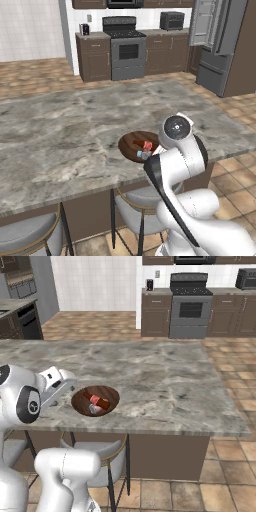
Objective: Open the fridge, grab two sodas, and place both sodas inside the bowl with ice on the dining counter.
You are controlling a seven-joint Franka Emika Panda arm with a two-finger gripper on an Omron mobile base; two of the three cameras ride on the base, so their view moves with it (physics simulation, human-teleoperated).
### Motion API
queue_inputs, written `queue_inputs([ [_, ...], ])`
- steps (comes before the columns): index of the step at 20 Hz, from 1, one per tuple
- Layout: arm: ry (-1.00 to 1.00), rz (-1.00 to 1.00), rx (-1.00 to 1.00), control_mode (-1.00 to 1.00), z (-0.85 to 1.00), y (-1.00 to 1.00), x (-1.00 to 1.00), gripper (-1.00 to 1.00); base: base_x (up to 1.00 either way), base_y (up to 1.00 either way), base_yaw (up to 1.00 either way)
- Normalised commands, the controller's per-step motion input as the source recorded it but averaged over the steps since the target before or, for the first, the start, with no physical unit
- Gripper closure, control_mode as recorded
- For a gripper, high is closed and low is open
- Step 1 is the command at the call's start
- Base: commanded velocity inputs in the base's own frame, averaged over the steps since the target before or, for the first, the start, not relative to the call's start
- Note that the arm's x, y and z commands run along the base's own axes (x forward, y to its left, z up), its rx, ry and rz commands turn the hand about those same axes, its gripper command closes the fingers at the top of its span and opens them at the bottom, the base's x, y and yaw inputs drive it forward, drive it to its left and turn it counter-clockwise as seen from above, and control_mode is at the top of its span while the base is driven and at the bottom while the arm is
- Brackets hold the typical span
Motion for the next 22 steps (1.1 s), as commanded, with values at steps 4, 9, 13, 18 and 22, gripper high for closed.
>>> queue_inputs([
  [4, 0.00, -0.09, 0.17, -1.00, 0.45, 0.00, -0.41, -1.00, 0.00, 0.00, 0.00],
  [9, 0.00, -0.07, 0.16, -1.00, 0.50, 0.00, -0.38, -1.00, 0.00, 0.00, 0.00],
  [13, 0.00, -0.08, 0.16, -1.00, 0.50, 0.00, -0.37, -1.00, 0.00, 0.00, 0.00],
  [18, 0.00, -0.06, 0.15, -1.00, 0.41, 0.00, -0.24, -1.00, 0.00, 0.00, 0.00],
  [22, 0.00, -0.01, 0.17, -1.00, 0.08, 0.00, -0.10, -1.00, 0.00, 0.00, 0.00],
])
